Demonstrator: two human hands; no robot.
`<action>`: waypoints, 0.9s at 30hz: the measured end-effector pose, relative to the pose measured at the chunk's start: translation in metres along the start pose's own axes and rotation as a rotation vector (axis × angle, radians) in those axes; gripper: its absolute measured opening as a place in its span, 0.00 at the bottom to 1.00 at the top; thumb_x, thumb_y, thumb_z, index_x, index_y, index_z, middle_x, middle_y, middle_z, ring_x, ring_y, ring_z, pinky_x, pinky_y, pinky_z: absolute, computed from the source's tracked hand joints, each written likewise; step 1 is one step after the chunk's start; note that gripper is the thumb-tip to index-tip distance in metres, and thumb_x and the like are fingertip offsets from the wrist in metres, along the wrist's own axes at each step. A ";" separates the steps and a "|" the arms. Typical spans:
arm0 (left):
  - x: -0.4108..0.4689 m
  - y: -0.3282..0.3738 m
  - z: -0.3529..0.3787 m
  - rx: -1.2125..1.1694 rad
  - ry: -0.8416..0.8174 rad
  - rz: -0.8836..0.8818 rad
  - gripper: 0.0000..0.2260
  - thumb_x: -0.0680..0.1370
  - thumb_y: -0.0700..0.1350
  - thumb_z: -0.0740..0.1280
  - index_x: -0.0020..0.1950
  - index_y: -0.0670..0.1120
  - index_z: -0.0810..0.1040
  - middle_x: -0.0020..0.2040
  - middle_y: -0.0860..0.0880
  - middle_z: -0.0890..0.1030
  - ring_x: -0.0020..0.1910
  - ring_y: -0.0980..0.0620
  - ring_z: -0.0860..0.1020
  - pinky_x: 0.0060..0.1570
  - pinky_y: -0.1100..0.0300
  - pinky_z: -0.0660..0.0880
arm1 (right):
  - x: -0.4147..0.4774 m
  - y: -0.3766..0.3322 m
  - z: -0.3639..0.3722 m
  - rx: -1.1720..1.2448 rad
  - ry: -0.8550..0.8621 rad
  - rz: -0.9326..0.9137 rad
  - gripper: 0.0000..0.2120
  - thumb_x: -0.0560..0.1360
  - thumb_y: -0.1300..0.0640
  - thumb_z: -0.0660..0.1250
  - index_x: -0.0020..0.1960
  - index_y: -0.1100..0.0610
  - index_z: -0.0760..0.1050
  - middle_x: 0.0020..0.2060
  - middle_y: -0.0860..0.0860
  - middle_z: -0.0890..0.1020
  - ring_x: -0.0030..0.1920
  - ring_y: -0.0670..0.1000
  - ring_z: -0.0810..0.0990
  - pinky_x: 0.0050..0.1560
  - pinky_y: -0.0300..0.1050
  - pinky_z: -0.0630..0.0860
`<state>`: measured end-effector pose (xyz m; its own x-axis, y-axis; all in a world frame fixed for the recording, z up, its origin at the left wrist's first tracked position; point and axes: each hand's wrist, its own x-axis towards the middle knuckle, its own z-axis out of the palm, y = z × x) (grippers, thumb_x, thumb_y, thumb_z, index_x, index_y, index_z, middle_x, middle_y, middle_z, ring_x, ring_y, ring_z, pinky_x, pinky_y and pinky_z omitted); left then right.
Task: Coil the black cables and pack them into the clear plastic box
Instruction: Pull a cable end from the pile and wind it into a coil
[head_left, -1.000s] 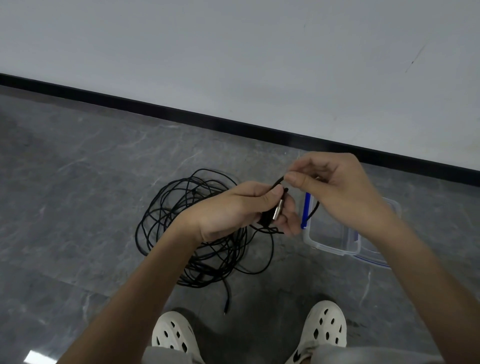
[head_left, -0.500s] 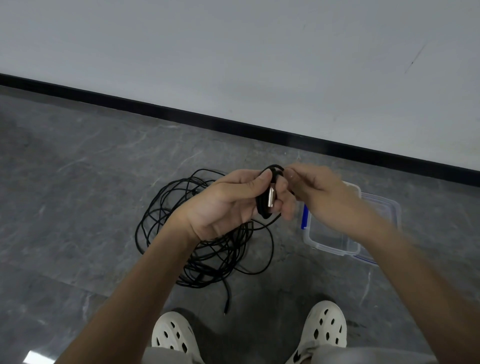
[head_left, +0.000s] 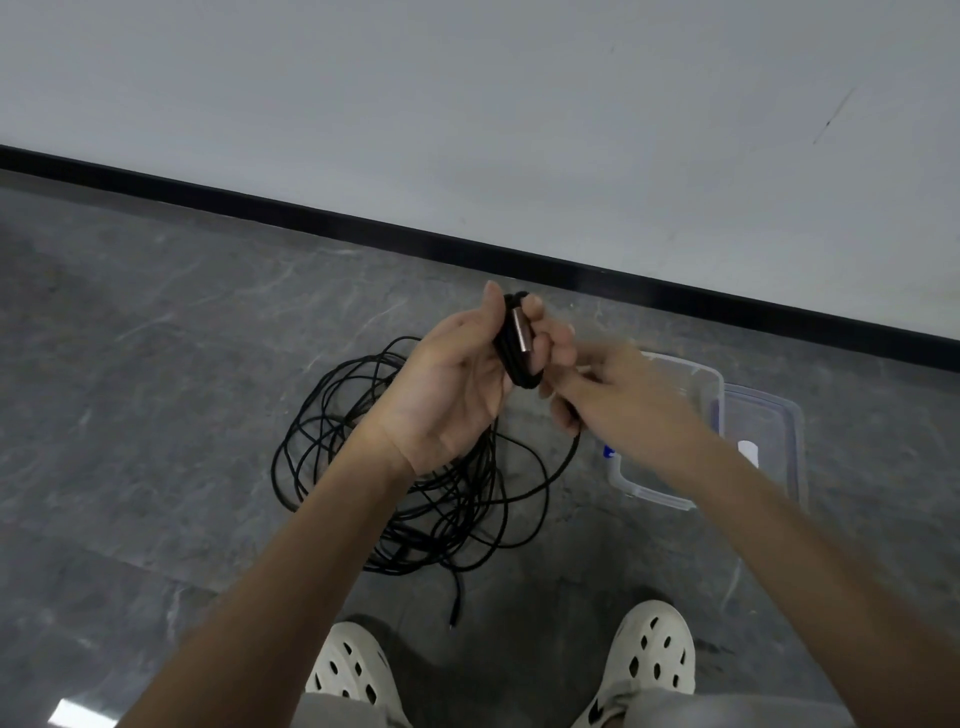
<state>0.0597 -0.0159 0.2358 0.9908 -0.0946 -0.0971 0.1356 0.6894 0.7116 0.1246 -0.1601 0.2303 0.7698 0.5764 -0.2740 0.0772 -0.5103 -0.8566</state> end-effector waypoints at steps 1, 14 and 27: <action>0.001 -0.001 -0.001 -0.006 0.032 0.015 0.16 0.81 0.51 0.53 0.47 0.44 0.76 0.41 0.48 0.83 0.43 0.54 0.81 0.49 0.67 0.77 | -0.002 -0.001 0.003 -0.017 -0.015 -0.016 0.14 0.80 0.53 0.60 0.37 0.51 0.75 0.25 0.47 0.78 0.25 0.40 0.75 0.31 0.32 0.70; 0.002 0.006 -0.001 -0.049 0.225 0.160 0.16 0.84 0.48 0.50 0.49 0.44 0.74 0.43 0.49 0.83 0.46 0.55 0.82 0.48 0.68 0.76 | -0.014 -0.016 0.015 0.290 -0.226 0.130 0.05 0.81 0.61 0.60 0.54 0.56 0.74 0.32 0.52 0.82 0.39 0.50 0.83 0.55 0.50 0.80; 0.009 0.001 -0.005 0.193 0.433 0.284 0.13 0.85 0.46 0.51 0.52 0.43 0.74 0.46 0.50 0.85 0.50 0.55 0.82 0.55 0.64 0.76 | -0.020 -0.023 0.013 0.283 -0.320 0.128 0.06 0.81 0.57 0.61 0.56 0.54 0.74 0.33 0.54 0.81 0.38 0.50 0.81 0.52 0.48 0.79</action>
<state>0.0688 -0.0126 0.2326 0.9034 0.4083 -0.1309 -0.0994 0.4964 0.8624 0.0993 -0.1517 0.2495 0.5232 0.7112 -0.4695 -0.2169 -0.4217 -0.8804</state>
